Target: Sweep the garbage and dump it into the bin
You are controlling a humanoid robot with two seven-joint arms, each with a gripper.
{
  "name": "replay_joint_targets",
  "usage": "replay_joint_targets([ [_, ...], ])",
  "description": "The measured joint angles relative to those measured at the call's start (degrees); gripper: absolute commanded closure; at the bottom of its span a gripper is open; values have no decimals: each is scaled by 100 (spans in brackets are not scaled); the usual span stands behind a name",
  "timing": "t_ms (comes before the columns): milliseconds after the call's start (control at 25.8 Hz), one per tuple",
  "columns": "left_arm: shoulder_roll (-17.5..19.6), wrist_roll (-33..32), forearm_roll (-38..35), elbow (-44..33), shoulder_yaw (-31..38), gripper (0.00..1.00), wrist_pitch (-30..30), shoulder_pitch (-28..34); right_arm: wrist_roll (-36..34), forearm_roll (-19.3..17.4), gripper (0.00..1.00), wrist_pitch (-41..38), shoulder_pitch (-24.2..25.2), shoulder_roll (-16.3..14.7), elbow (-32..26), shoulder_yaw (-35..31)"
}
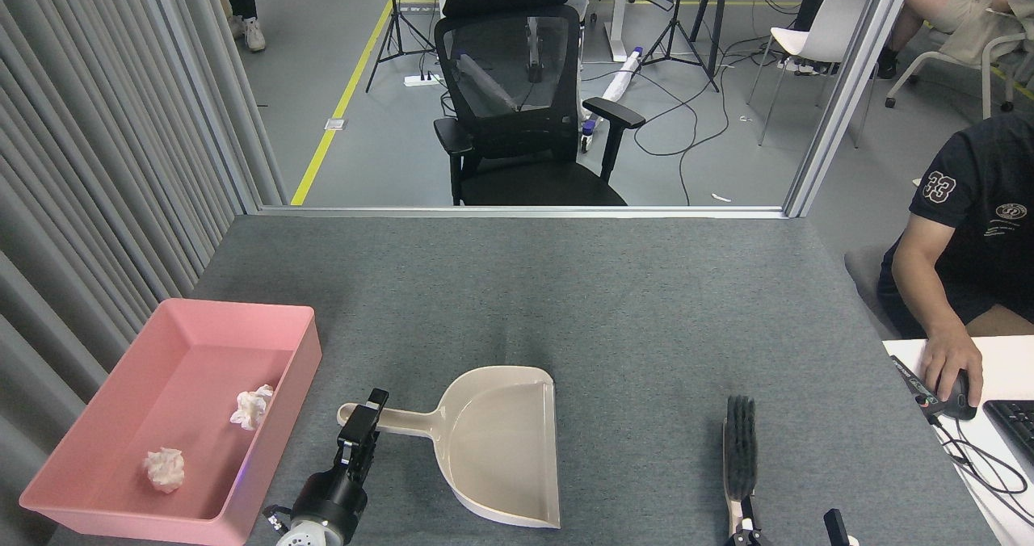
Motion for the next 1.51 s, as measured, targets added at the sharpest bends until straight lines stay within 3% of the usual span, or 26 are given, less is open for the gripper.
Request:
replay_joint_targets([
  [503,204,-52,-396,-911,-60,2,354,559,0,0,2,-19,-3,0,-1,0],
  [1006,291,-115,-473,-2381,-128,2,776,1590,5,0,2,-20,-34,11,-10,3],
  [1238,285,-118,-768,-3437,-653,2,1149,1953,337,-3,2,-10,-284,-10,-58,50],
  [1393,312,-59,-1455,-3809,-828,2,1130,2107,489,13,2,0,-500,-21,-81,65],
  [1509,318,129,-2614,-3947,-846,2,831,2145,519,41,2,13,-789,-13,-42,80],
])
